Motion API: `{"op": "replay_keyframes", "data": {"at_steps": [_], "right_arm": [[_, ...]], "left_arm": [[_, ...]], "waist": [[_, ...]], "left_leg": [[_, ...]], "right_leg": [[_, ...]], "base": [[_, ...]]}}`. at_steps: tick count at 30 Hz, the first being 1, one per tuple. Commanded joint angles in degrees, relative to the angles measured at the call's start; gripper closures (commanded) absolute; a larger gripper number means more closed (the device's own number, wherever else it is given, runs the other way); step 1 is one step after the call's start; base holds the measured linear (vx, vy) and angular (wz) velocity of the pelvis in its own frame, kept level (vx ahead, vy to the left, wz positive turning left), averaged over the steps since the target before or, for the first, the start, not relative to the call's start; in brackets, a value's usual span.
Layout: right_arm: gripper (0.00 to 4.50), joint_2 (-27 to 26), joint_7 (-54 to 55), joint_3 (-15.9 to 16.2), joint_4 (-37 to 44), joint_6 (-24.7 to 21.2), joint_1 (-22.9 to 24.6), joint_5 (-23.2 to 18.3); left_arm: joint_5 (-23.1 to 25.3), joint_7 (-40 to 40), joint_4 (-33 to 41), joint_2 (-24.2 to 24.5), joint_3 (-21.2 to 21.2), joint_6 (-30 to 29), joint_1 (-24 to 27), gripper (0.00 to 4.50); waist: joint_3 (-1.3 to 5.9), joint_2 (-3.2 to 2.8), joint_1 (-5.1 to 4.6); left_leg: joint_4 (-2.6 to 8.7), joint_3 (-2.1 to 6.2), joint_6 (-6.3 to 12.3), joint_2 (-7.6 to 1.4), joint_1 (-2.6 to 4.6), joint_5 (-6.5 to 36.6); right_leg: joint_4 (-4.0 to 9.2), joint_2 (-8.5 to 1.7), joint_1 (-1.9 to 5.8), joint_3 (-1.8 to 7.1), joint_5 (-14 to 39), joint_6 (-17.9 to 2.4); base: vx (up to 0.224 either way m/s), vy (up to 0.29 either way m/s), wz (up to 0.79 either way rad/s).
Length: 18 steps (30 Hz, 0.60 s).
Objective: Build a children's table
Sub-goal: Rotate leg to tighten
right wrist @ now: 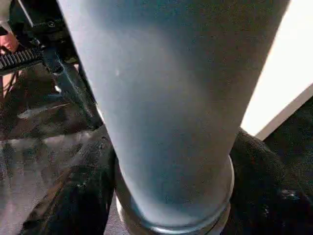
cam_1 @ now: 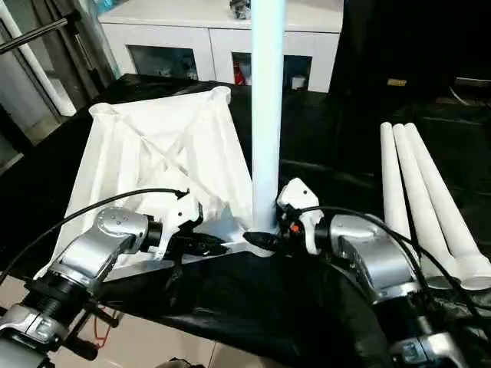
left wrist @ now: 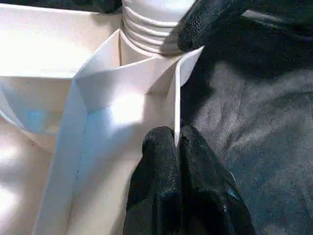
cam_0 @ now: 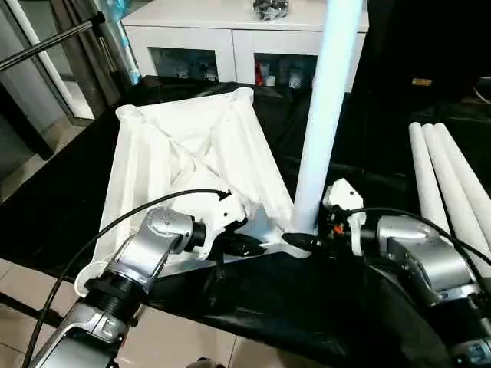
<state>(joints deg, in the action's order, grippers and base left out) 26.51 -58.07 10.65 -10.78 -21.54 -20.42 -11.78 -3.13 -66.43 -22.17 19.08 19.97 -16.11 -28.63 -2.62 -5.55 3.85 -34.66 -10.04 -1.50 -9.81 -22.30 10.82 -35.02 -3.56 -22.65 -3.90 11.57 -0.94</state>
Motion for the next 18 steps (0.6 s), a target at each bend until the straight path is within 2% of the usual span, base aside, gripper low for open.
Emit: {"op": "replay_keyframes", "data": {"at_steps": [1, 5, 7, 8, 9, 11, 14, 15, 16, 17, 18], "right_arm": [[1.66, -0.7, 0.5, 0.4, 1.0, -1.1, 0.3, -0.8], [1.77, -3.6, 6.5, -0.9, -1.4, -0.9, -0.4, 0.5], [1.78, -7.8, 15.3, -2.9, -6.1, -1.0, -2.1, 2.5], [1.79, -9.4, 18.7, -3.5, -7.9, -1.0, -2.7, 3.2], [1.8, -10.7, 21.0, -3.9, -9.3, -1.2, -3.2, 3.6], [1.8, -12.7, 25.0, -4.4, -11.4, -1.7, -4.0, 4.4], [1.8, -17.5, 35.1, -5.3, -16.9, -2.5, -6.2, 6.3], [1.8, -19.0, 37.6, -5.1, -18.5, -1.9, -6.9, 7.0], [1.8, -20.1, 38.9, -4.8, -19.6, -1.0, -7.4, 7.4], [1.25, -20.9, 38.7, -4.9, -20.0, -0.5, -7.7, 7.1], [1.25, -21.6, 38.0, -5.4, -20.1, -0.5, -8.0, 6.3]], "left_arm": [[-1.1, -1.8, 1.4, -0.3, 0.8, -0.2, 0.2, 4.5], [-0.4, 1.9, -0.3, -2.0, -0.1, -0.7, -0.6, 4.5], [1.0, 9.0, -3.8, -5.0, -1.6, -2.2, -2.9, 4.5], [1.7, 12.8, -5.6, -6.6, -2.5, -2.8, -4.2, 4.5], [2.2, 15.7, -7.1, -7.8, -3.2, -3.3, -5.2, 4.5], [2.5, 19.3, -9.2, -9.6, -4.1, -3.9, -6.7, 4.5], [2.6, 25.6, -12.6, -13.6, -5.6, -4.8, -9.7, 4.5], [2.6, 26.8, -13.3, -14.8, -5.7, -4.9, -10.4, 4.5], [2.7, 27.1, -13.5, -15.6, -5.6, -4.6, -10.7, 4.5], [2.7, 26.9, -13.4, -15.9, -5.5, -4.4, -10.8, 4.5], [3.0, 26.3, -13.4, -16.0, -5.1, -3.9, -10.9, 4.5]], "waist": [[3.89, 1.03, 0.02], [3.73, 1.06, -0.36], [3.38, 1.04, -0.86], [3.35, 1.55, -0.97], [3.37, 1.27, -1.11], [3.26, 1.29, -1.35], [3.44, 1.31, -1.75], [3.56, 1.05, -1.73], [3.54, 1.19, -1.85], [3.56, 1.2, -1.86], [3.6, 1.13, -1.86]], "left_leg": [[3.4, 1.34, 5.57, -3.41, 0.82, 5.9], [3.52, 1.34, 4.61, -3.28, 0.79, 6.9], [3.69, 1.25, 3.14, -3.03, 1.04, 9.1], [3.85, 1.4, 2.54, -3.04, 1.08, 9.6], [3.84, 1.43, 1.81, -2.95, 1.16, 10.3], [3.92, 1.44, 1.18, -2.97, 1.38, 11.2], [3.86, 1.42, 1.42, -2.88, 1.19, 9.8], [3.86, 1.53, 1.47, -2.8, 1.17, 9.5], [3.85, 1.48, 1.69, -2.81, 1.12, 9.4], [3.78, 1.45, 1.93, -2.74, 1.04, 9.3], [3.76, 1.45, 2.51, -2.79, 0.97, 9.1]], "right_leg": [[3.92, -4.89, 3.11, 2.74, 5.8, -13.2], [4.18, -4.91, 3.07, 2.72, 7.7, -13.0], [4.67, -4.81, 2.72, 2.65, 12.1, -12.7], [4.85, -4.84, 2.96, 2.57, 13.7, -12.2], [4.98, -4.99, 2.96, 2.63, 15.8, -11.5], [5.27, -4.94, 2.75, 2.71, 16.9, -11.1], [5.1, -5.01, 2.9, 2.82, 14.4, -11.4], [4.98, -4.99, 3.03, 2.74, 13.5, -11.4], [5.02, -4.99, 2.97, 2.79, 12.9, -11.6], [5.06, -5.04, 3.08, 2.76, 12.6, -11.5], [4.99, -5.14, 3.17, 2.81, 11.8, -11.7]], "base": [[0.0, 0.0, 0.0], [0.0, 0.0, 0.0], [0.0, 0.0, 0.0], [0.0, 0.0, 0.0], [0.0, 0.0, 0.0], [0.0, 0.0, 0.0], [0.0, 0.0, 0.0], [0.0, 0.0, 0.0], [0.0, 0.0, 0.0], [0.0, 0.0, 0.0], [0.0, 0.0, 0.0]]}}
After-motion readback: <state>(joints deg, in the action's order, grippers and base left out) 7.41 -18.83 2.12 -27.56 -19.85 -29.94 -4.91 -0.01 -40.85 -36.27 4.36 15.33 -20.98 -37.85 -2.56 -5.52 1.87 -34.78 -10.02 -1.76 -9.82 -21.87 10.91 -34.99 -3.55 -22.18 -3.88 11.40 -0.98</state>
